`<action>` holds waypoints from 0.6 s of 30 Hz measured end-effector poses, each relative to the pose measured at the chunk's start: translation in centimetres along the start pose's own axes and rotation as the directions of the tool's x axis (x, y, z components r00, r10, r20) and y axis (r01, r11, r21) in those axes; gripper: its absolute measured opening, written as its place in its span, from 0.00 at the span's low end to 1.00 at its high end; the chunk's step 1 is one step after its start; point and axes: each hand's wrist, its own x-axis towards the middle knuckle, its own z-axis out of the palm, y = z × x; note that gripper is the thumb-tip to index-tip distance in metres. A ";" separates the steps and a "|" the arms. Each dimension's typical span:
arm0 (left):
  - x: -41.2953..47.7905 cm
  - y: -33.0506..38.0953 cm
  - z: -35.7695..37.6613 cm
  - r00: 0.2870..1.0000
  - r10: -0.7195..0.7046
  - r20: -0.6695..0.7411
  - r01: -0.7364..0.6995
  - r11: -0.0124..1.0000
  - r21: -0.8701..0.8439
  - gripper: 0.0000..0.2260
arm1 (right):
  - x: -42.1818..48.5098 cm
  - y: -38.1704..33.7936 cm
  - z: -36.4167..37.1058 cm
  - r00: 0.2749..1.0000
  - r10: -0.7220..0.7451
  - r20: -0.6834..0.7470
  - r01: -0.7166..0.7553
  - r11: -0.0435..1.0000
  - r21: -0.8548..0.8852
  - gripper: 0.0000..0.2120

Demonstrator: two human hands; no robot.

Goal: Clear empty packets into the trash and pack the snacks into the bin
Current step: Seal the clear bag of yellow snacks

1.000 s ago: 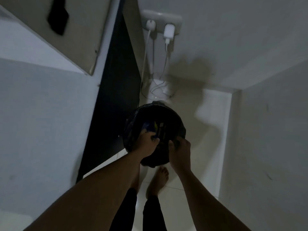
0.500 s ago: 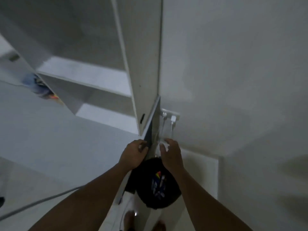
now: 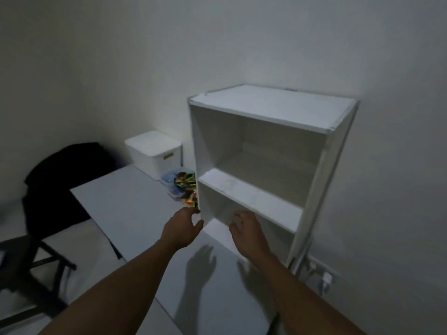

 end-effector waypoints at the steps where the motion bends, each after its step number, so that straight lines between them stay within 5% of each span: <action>1: 0.6 -1.0 -1.2 1.000 -0.002 -0.013 0.002 1.000 0.002 0.22 | 1.1 -1.1 0.8 1.000 -0.019 0.004 0.019 1.000 -0.018 0.17; 8: 7.1 -10.0 -8.2 0.998 0.015 -0.067 -0.013 1.000 0.023 0.21 | 8.6 -9.0 7.7 0.996 -0.083 0.024 0.084 0.994 -0.074 0.20; 18: 16.1 -19.0 -13.6 0.993 0.112 -0.026 -0.112 0.994 0.004 0.22 | 17.2 -15.0 19.7 0.998 0.023 -0.065 -0.025 0.999 -0.026 0.15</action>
